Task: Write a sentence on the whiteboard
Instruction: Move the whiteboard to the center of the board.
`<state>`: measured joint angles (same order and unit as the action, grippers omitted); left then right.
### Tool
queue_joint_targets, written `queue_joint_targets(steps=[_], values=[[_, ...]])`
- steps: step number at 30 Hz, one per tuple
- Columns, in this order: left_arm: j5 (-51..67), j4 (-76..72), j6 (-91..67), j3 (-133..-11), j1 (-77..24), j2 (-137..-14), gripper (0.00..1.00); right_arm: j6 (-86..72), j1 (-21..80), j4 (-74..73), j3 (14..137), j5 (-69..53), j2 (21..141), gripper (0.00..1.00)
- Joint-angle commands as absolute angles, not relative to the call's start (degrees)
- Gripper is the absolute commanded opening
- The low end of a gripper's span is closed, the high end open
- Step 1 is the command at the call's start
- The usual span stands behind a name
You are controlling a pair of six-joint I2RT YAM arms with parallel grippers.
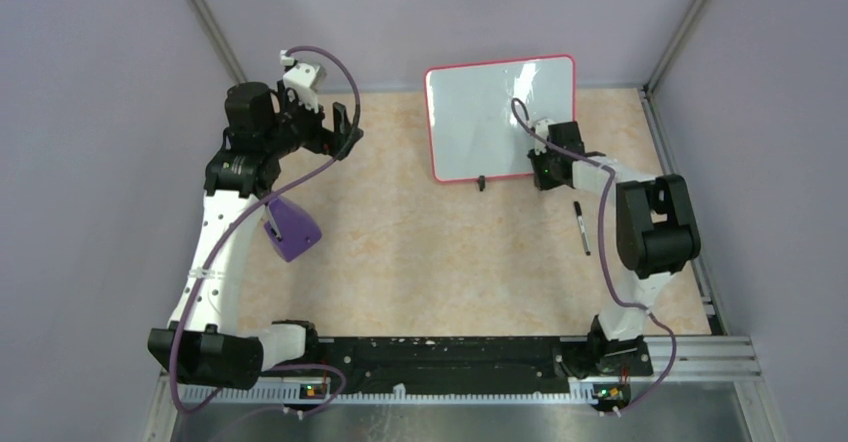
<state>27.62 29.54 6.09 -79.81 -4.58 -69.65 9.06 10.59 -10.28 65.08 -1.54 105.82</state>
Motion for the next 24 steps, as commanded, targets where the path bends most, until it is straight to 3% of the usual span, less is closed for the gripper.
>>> queue_joint_targets(steps=[1,12,24], values=[[28.07,27.49,5.62,-80.62,-4.66,-68.02,0.99,16.68,10.66,-14.24,61.21,-7.93,99.06,0.00],[28.64,27.59,4.56,-81.29,-4.66,-68.44,0.99,27.11,11.02,-19.35,50.03,-18.29,92.11,0.00],[28.53,28.62,4.15,-83.83,-4.66,-69.55,0.99,33.63,17.26,-22.64,38.46,-17.30,79.71,0.00]])
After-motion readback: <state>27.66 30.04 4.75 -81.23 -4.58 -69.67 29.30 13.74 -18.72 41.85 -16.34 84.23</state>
